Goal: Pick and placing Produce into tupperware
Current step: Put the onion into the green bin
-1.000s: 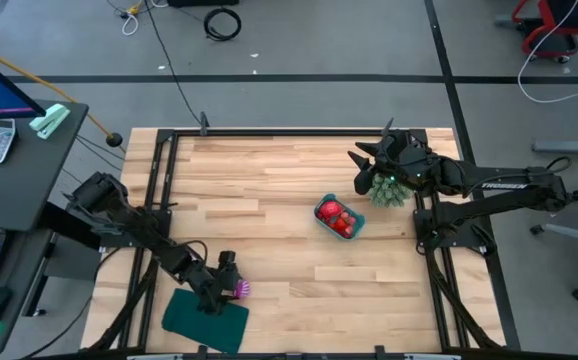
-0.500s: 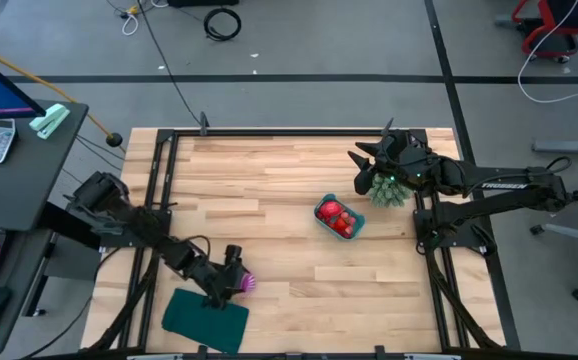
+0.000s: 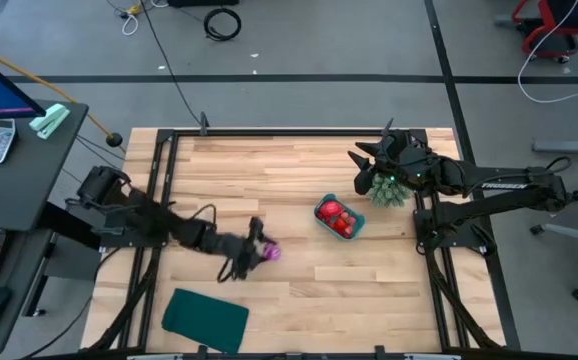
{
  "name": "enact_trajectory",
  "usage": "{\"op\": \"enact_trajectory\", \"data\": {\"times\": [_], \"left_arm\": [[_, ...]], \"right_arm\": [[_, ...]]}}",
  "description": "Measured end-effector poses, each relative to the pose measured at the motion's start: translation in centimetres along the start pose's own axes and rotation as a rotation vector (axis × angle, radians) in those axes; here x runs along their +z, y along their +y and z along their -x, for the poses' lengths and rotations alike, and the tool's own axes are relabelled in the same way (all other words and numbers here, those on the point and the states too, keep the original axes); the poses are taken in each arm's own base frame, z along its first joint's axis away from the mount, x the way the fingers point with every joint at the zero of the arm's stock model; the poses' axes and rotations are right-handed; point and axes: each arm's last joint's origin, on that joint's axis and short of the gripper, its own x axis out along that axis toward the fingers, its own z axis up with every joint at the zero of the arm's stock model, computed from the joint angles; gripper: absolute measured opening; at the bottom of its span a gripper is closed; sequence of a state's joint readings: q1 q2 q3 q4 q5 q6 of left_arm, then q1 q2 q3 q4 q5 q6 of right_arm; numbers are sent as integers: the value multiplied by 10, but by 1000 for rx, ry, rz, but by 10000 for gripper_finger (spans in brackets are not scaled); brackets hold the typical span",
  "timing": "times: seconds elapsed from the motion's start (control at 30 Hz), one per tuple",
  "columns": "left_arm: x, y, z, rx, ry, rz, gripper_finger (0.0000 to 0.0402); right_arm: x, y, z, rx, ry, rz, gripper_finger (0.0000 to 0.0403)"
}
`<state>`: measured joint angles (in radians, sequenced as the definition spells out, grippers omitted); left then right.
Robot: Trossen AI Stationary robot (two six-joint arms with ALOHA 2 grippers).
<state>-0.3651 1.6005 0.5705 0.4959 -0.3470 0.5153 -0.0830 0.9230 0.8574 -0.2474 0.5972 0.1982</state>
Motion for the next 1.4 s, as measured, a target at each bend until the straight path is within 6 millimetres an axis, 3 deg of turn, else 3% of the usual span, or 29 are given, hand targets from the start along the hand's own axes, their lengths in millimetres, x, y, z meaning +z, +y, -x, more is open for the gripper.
{"op": "enact_trajectory", "data": {"times": [0.1, 0.27, 0.4, 0.53, 0.67, 0.83, 1.1, 1.4], "left_arm": [[-3, 30, -8, 122, -35, 46, 251], [-2, 92, -20, 294, -74, 273, 247], [11, 136, -35, 262, -219, 457, 247], [30, 158, -61, 191, -315, 550, 247], [41, 159, -98, 146, -253, 533, 248], [39, 153, -132, 110, -178, 526, 250], [19, 157, -148, 128, -125, 598, 252], [-2, 140, -164, 85, -33, 662, 267]], "right_arm": [[0, 0, 0, 0, 0, 1, 159], [0, 0, 0, 0, 0, 17, 159], [0, 0, 0, -1, 0, 17, 159], [0, 0, 0, 0, -1, 18, 159], [0, 0, 0, -1, -1, 19, 159], [0, 0, 0, 0, 0, 43, 159], [0, 0, 0, -1, 0, 45, 159], [0, 0, 0, -1, 0, 43, 159]]}}
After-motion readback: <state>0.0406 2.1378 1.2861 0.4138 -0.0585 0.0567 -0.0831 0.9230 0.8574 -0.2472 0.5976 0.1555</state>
